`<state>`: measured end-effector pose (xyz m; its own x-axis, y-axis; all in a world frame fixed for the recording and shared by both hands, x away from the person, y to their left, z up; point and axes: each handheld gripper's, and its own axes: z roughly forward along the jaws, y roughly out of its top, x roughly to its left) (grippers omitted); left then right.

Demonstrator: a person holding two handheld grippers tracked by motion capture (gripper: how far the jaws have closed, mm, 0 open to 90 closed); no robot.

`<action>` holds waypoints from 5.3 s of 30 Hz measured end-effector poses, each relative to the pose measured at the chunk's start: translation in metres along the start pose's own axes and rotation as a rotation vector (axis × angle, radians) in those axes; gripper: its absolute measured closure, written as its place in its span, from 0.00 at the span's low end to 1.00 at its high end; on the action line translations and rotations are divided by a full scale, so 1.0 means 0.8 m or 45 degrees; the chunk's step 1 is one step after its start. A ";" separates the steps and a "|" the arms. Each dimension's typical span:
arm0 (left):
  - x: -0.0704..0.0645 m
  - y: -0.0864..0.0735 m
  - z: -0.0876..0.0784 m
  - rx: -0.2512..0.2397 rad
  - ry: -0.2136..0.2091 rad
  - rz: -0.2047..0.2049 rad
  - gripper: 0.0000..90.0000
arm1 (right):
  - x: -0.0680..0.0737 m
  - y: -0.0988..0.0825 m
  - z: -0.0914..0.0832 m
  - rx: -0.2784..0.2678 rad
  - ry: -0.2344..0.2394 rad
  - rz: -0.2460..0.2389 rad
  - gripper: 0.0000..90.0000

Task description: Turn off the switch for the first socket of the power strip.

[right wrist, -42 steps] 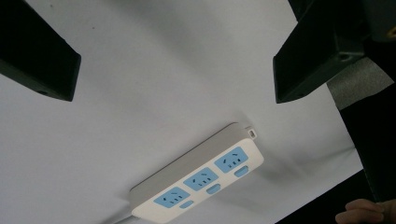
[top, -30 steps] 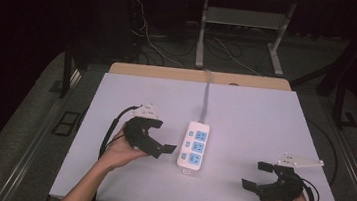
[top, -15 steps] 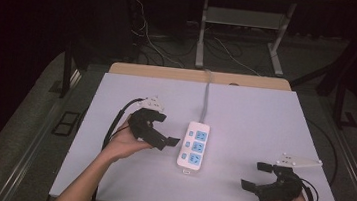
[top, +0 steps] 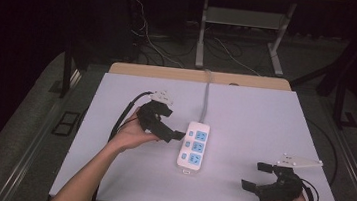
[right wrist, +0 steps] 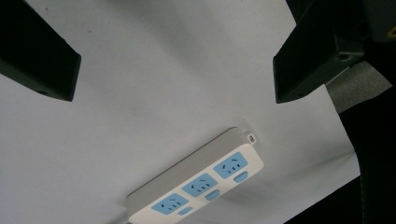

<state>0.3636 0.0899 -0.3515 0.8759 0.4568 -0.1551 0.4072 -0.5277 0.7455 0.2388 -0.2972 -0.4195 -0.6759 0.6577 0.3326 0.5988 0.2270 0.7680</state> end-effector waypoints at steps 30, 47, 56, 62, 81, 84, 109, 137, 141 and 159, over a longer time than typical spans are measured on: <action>0.043 0.033 0.050 0.189 -0.002 -0.004 0.25 | -0.003 -0.001 -0.001 -0.001 0.005 0.006 0.01; 0.048 0.027 0.074 0.212 -0.085 0.022 0.66 | -0.005 -0.002 -0.001 0.000 0.001 0.005 0.01; 0.040 0.023 0.100 0.252 -0.087 0.066 0.91 | -0.005 -0.003 -0.001 0.003 0.000 0.002 0.01; 0.037 0.021 0.110 0.255 -0.072 0.082 0.99 | -0.006 -0.003 -0.001 0.006 -0.001 0.002 0.01; 0.034 0.015 0.122 0.286 -0.080 0.099 0.99 | -0.005 -0.004 -0.001 0.008 0.002 -0.004 0.01; 0.035 0.010 0.120 0.251 -0.080 0.072 0.99 | -0.005 -0.004 -0.001 0.009 0.004 -0.003 0.01; 0.040 -0.001 0.118 0.185 -0.092 -0.019 1.00 | -0.005 -0.004 -0.002 0.009 0.002 -0.009 0.01; 0.058 0.007 0.056 0.001 0.026 -0.136 0.99 | -0.010 -0.004 -0.007 -0.008 -0.008 0.003 0.01; 0.058 0.006 0.046 0.001 0.042 -0.139 0.97 | -0.010 -0.004 -0.007 -0.006 -0.007 0.005 0.01; 0.055 -0.013 -0.016 -0.008 0.108 -0.236 0.51 | -0.009 -0.002 -0.005 -0.005 0.002 0.000 0.01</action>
<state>0.3948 0.1249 -0.3574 0.7612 0.6046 -0.2348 0.5573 -0.4245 0.7136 0.2411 -0.3053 -0.4214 -0.6765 0.6565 0.3337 0.5975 0.2243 0.7699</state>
